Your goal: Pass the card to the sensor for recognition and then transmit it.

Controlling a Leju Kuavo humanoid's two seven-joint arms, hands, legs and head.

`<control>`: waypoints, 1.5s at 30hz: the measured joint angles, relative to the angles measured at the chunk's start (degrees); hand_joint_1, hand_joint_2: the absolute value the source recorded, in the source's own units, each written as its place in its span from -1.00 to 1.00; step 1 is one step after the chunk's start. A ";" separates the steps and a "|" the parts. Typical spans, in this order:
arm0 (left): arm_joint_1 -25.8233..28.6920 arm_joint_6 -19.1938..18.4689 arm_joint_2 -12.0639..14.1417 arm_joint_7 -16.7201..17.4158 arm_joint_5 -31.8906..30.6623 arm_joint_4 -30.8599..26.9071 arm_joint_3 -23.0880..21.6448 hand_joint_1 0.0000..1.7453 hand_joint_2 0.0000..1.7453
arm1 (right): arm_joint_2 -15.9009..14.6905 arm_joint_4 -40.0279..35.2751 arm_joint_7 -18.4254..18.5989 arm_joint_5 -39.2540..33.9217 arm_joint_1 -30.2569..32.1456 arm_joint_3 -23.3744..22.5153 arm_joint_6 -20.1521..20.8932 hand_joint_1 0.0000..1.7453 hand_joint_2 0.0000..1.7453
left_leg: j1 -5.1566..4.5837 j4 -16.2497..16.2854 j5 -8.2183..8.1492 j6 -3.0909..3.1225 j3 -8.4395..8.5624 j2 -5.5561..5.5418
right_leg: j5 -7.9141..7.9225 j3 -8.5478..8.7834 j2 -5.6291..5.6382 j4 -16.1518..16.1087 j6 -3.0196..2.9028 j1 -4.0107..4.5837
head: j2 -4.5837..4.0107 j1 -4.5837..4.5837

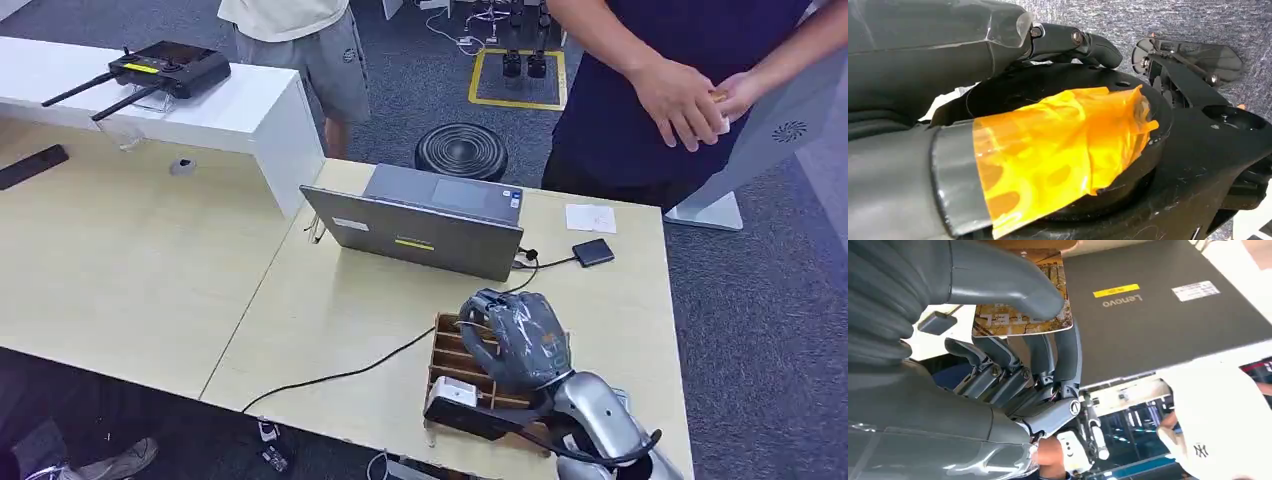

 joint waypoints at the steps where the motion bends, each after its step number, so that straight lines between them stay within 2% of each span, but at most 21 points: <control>1: 0.01 0.00 0.00 -0.02 0.00 0.00 0.11 -1.00 -1.00 | -0.24 -0.73 -0.11 -0.53 0.25 -0.33 0.13 1.00 1.00 | 0.00 0.00 0.00 0.00 0.00 0.00 | 0.00 0.00 -0.01 0.00 0.00 0.00 | 0.00 0.00; 14: 0.01 0.04 -0.02 -0.20 -0.02 0.00 0.77 -1.00 -1.00 | -2.32 -7.04 -2.40 -3.26 2.83 -3.98 -0.17 1.00 1.00 | 0.00 0.00 0.00 0.00 0.00 0.00 | 0.00 0.00 0.00 0.00 0.00 0.00 | 0.00 0.02; 30: -0.04 0.04 -0.04 -0.28 0.00 0.00 0.77 -1.00 -1.00 | -1.99 -10.23 -3.45 -3.65 3.24 -7.96 -1.64 1.00 1.00 | 0.00 0.00 0.00 0.00 -0.02 -0.01 | 0.00 0.00 -0.01 0.01 0.00 0.00 | 0.00 0.00; 36: -0.11 0.00 -0.04 -0.28 -0.04 0.00 0.77 -1.00 -1.00 | -1.05 -10.12 -3.34 -3.30 1.34 -9.53 -2.27 1.00 1.00 | 0.00 0.00 0.00 0.00 -0.02 0.00 | 0.00 0.00 0.00 0.02 0.00 0.00 | 0.00 0.02; 45: -0.22 -0.24 0.04 -0.15 -0.11 0.00 0.76 -1.00 -1.00 | 1.50 -6.32 -1.36 -3.63 -6.45 -11.83 -1.42 1.00 1.00 | 0.00 0.00 0.03 -0.03 0.00 0.00 | 0.02 0.00 0.01 0.02 0.01 0.00 | 0.00 0.00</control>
